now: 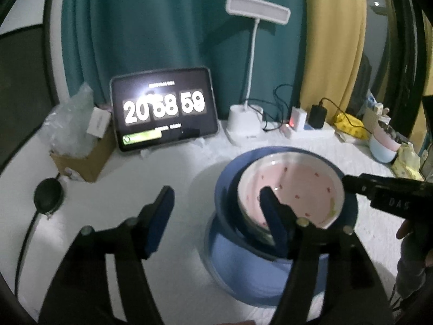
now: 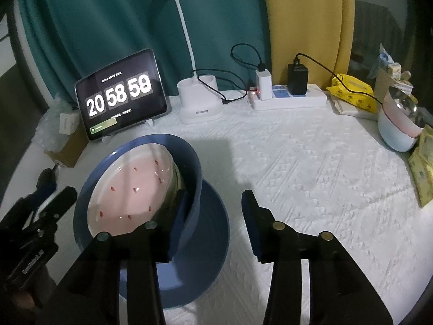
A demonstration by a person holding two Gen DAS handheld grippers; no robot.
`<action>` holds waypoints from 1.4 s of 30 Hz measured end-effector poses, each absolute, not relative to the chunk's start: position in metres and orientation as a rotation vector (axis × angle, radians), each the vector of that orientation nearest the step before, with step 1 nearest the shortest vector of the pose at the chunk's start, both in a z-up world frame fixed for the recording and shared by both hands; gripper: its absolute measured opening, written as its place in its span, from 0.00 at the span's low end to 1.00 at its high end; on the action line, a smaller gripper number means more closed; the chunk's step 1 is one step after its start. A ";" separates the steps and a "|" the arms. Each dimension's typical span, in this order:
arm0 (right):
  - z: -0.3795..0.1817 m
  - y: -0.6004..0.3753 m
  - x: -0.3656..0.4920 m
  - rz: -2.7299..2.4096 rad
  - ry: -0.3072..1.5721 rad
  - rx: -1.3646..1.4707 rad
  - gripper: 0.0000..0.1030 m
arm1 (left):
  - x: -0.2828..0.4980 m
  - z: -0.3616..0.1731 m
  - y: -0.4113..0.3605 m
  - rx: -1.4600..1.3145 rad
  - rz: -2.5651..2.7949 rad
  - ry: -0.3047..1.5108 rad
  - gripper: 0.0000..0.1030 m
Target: Organize plates and bowls
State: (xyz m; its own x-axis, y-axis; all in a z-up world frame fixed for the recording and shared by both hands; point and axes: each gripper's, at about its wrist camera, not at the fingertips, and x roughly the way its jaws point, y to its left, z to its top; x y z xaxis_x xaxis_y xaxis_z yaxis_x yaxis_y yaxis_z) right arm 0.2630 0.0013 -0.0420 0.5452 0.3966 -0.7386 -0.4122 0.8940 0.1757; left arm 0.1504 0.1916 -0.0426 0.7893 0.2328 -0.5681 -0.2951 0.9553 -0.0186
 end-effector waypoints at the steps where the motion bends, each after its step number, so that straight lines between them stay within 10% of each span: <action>1: -0.040 0.000 0.261 0.479 0.865 -0.022 0.43 | 0.148 -0.040 0.190 -0.104 0.286 0.589 0.67; 9: -0.031 -0.014 0.244 0.462 0.834 -0.029 0.45 | 0.132 -0.032 0.176 -0.108 0.267 0.569 0.72; 13: -0.027 -0.022 0.235 0.449 0.819 -0.030 0.45 | 0.123 -0.027 0.169 -0.123 0.249 0.557 0.91; 42: 0.028 -0.108 0.155 0.348 0.600 -0.057 0.63 | 0.076 0.009 0.093 -0.079 0.188 0.491 0.93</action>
State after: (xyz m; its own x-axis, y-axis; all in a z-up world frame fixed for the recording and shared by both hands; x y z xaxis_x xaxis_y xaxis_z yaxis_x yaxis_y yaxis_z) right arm 0.1546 -0.1081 0.0278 0.7690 0.3043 -0.5621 -0.3374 0.9402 0.0475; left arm 0.0760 0.0926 0.0094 0.8649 0.1607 -0.4755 -0.1984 0.9797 -0.0298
